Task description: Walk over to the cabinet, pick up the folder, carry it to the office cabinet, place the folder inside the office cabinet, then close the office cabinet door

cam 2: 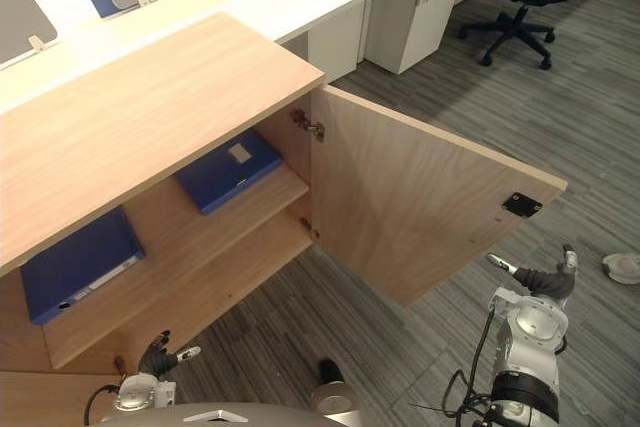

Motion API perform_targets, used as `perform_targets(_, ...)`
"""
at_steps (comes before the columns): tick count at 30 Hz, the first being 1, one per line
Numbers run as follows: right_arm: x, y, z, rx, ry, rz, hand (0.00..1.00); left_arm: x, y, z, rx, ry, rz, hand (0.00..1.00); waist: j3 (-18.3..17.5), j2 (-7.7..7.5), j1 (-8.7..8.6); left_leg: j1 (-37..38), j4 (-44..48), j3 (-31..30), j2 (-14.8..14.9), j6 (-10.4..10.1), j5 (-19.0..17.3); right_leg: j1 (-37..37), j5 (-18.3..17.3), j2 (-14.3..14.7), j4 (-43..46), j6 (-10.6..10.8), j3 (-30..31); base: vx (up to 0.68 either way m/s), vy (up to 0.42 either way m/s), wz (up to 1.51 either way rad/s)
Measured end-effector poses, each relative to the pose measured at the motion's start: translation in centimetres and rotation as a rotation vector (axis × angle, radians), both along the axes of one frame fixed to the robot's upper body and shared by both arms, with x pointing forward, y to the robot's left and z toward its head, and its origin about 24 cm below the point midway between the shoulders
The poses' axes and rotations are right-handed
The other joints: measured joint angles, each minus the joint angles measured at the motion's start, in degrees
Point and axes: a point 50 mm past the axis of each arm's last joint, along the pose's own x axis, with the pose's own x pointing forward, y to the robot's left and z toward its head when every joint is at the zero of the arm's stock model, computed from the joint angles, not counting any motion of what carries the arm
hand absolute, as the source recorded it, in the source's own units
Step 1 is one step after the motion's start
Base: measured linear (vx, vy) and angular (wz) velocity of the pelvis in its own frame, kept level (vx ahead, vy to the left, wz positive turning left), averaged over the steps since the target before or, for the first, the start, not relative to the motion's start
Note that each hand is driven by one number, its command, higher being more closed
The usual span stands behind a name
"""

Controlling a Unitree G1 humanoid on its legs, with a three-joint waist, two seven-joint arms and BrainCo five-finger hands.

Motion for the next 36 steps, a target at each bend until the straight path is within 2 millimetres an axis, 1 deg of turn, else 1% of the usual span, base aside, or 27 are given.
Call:
perform_targets(3, 0.0, -0.3, -0.2, -0.013, 0.050, 0.026, 0.00, -0.3, -0.1, -0.1, -0.004, 0.007, -0.006, 0.00, 0.03, -0.01, 0.01, -0.34, 0.03, -1.49, -0.03, 0.16, 0.31, 0.15, -0.09, -0.31, 0.01, 0.06, -1.48, -0.06, -0.027, 0.27)
perform_targets(7, 0.7, 0.2, -0.3, -0.037, 0.085, 0.072, 0.00, -0.9, 0.0, -0.3, -0.003, 0.026, -0.003, 0.00, 0.03, -0.02, 0.17, -0.29, -0.03, -1.86, -0.05, 0.20, 0.61, 0.29, -0.12, -0.46, 0.02, 0.08, -2.04, -0.07, -0.032, 0.07)
perform_targets(9, 0.9, 0.3, -0.4, -0.041, 0.095, 0.087, 0.00, -1.1, -0.1, -0.4, -0.004, 0.034, -0.004, 0.00, 0.06, -0.06, -0.08, -0.30, -0.15, -2.78, -0.06, 0.23, 0.87, 0.73, -0.12, -0.56, -0.17, 0.08, -2.91, -0.05, -0.034, 0.16)
perform_targets(12, 1.2, 0.6, -0.3, -0.074, 0.121, 0.109, 0.00, -1.3, -0.2, -0.5, -0.010, 0.038, -0.014, 0.00, 0.06, -0.07, 0.18, -0.30, -0.36, -3.09, -0.01, 0.20, 1.10, 0.87, -0.09, -0.53, -0.41, 0.04, -3.27, -0.03, -0.030, 0.08)
perform_targets(15, 2.1, 1.4, -0.3, -0.105, 0.152, 0.168, 0.00, -1.3, -0.2, -0.5, -0.002, 0.041, -0.039, 0.00, 0.13, -0.21, 0.11, -0.24, -1.16, -3.51, 0.01, 0.08, 1.75, 0.91, 0.05, -0.48, -0.65, -0.09, -3.92, -0.01, -0.025, 0.06)
perform_targets(19, 2.3, 1.3, -0.2, -0.134, 0.181, 0.187, 0.00, -1.3, -0.2, -0.4, 0.011, 0.041, -0.060, 0.00, 0.10, -0.45, -0.01, -0.23, -1.23, -3.49, 0.10, 0.09, 1.76, 1.11, 0.41, -0.26, -1.12, -0.12, -3.98, 0.00, 0.000, 0.00)
perform_targets(25, 2.5, 2.0, -0.7, -0.156, 0.229, 0.238, 0.00, -0.7, 0.3, -0.1, 0.026, 0.013, -0.079, 0.00, -0.11, -1.31, -0.24, 0.04, -1.26, -3.46, 0.10, 0.05, 1.92, 1.83, 1.13, -0.19, -2.16, -0.16, -4.11, -0.02, -0.009, 0.00)
perform_targets(28, 1.7, 2.5, -1.7, -0.161, 0.267, 0.267, 0.00, -0.8, 0.3, -0.1, 0.031, 0.015, -0.085, 0.00, -0.90, -2.14, -0.06, 0.06, -2.37, -3.54, 0.07, 0.06, 2.84, 1.87, 1.85, -0.13, -3.17, -0.31, -4.27, -0.06, -0.030, 0.01)
perform_targets(30, 1.1, 3.5, -2.5, -0.140, 0.263, 0.287, 0.00, -0.8, 0.4, -0.1, 0.039, 0.016, -0.094, 0.00, -1.12, -2.55, -0.02, 0.28, -3.09, -3.56, 0.15, -0.06, 3.47, 1.84, 2.14, 0.05, -3.39, -0.48, -4.31, -0.05, -0.024, -0.01)
perform_targets(32, 0.4, 5.1, -3.6, -0.103, 0.253, 0.308, 0.00, -0.9, 0.4, -0.1, 0.044, 0.022, -0.101, 0.00, -1.28, -3.47, -0.03, 0.45, -3.14, -3.54, 0.43, -0.22, 3.63, 1.87, 2.20, 0.33, -3.71, -0.59, -4.31, -0.07, -0.036, -0.04)
perform_targets(33, -0.2, 6.1, -4.3, -0.083, 0.250, 0.322, 0.00, -0.9, 0.4, -0.2, 0.049, 0.023, -0.107, 0.00, -1.74, -3.61, -0.04, 0.55, -3.12, -3.52, 0.62, -0.33, 3.70, 1.92, 2.21, 0.50, -3.76, -0.68, -4.31, -0.06, -0.034, -0.06)
perform_targets(35, -1.0, 7.9, -5.4, -0.054, 0.256, 0.348, 0.00, -0.9, 0.4, -0.2, 0.055, 0.024, -0.114, 0.00, -1.80, -4.49, -0.03, 0.66, -3.11, -3.39, 0.96, -0.50, 3.76, 1.90, 1.81, 0.58, -3.78, -0.85, -4.50, -0.06, -0.031, -0.09)
perform_targets(36, -1.6, 9.2, -6.3, -0.024, 0.264, 0.371, 0.00, -1.0, 0.5, -0.2, 0.057, 0.030, -0.113, 0.00, -1.90, -5.15, -0.05, 0.74, -3.08, -3.31, 1.21, -0.65, 3.73, 1.86, 1.84, 0.66, -3.78, -1.24, -4.66, -0.05, -0.021, -0.11)
